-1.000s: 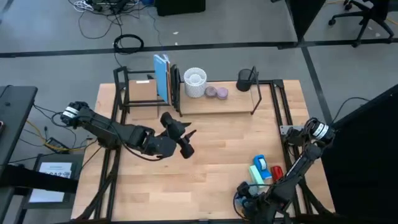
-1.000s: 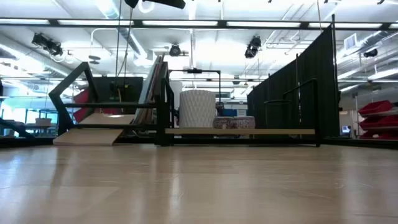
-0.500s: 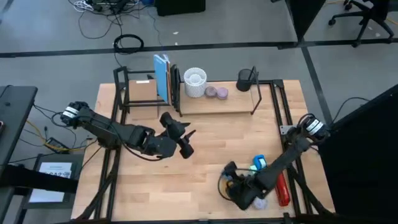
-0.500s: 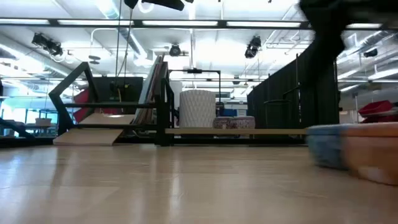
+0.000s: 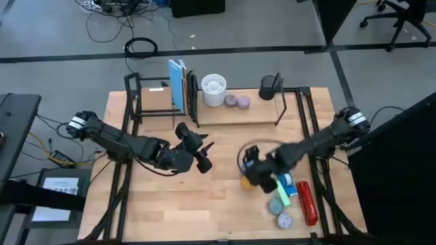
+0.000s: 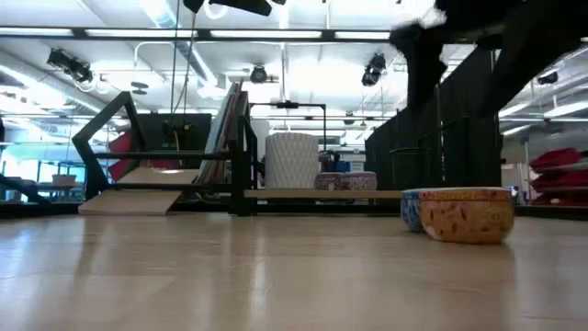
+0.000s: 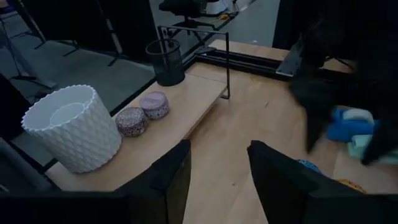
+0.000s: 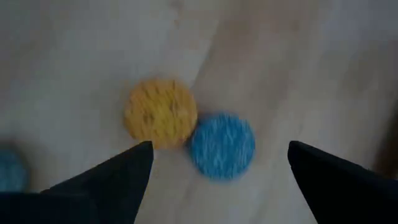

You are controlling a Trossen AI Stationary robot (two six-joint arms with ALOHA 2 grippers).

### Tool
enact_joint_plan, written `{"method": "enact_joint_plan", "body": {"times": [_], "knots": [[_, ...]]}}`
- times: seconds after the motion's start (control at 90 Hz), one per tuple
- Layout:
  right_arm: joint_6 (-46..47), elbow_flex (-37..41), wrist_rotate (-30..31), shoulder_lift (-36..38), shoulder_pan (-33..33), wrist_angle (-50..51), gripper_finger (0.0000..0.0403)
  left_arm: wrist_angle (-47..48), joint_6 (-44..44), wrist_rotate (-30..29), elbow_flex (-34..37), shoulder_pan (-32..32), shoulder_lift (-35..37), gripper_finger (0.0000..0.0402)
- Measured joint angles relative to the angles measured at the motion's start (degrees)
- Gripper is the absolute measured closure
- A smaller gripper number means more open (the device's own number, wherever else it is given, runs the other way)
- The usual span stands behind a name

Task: Stock shelves
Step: Put the blue scented candle on the shelf

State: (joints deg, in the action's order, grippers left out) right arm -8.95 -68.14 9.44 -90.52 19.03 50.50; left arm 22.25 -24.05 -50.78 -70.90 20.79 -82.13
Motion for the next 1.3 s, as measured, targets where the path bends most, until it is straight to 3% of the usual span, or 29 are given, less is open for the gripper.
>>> {"method": "enact_joint_plan", "body": {"times": [0.2,0.311,0.678,0.878,1.044,1.122,1.3], "knots": [[-24.4,0.0,-8.2,-5.7,-5.8,-2.9,0.0058,0.0,0.2,0.0,0.0,0.0,0.0,0.0259],[-33.0,0.0,-8.7,-8.2,-6.2,-4.7,0.0058,-0.1,0.1,0.0,0.0,0.0,0.0,0.0259],[-35.7,-0.1,-6.8,-15.6,-7.4,-5.8,0.0071,-0.5,1.4,0.5,0.0,0.0,0.0,0.0259],[-33.6,-0.1,-3.7,-16.1,-8.4,-5.8,0.0152,-1.4,1.2,0.5,0.0,0.0,0.0,0.0259],[-27.8,-0.1,-3.6,-13.3,-9.4,-5.7,0.0179,-1.3,1.3,0.5,0.0,0.0,0.0,0.0259],[-25.6,-0.1,-3.6,-10.3,-11.2,-5.5,0.0261,-1.1,1.3,0.5,0.0,0.0,0.0,0.0259],[-22.0,-0.1,-2.2,-2.1,-21.8,-4.2,0.0353,-1.2,1.5,0.5,0.0,0.0,0.0,0.0259]]}}
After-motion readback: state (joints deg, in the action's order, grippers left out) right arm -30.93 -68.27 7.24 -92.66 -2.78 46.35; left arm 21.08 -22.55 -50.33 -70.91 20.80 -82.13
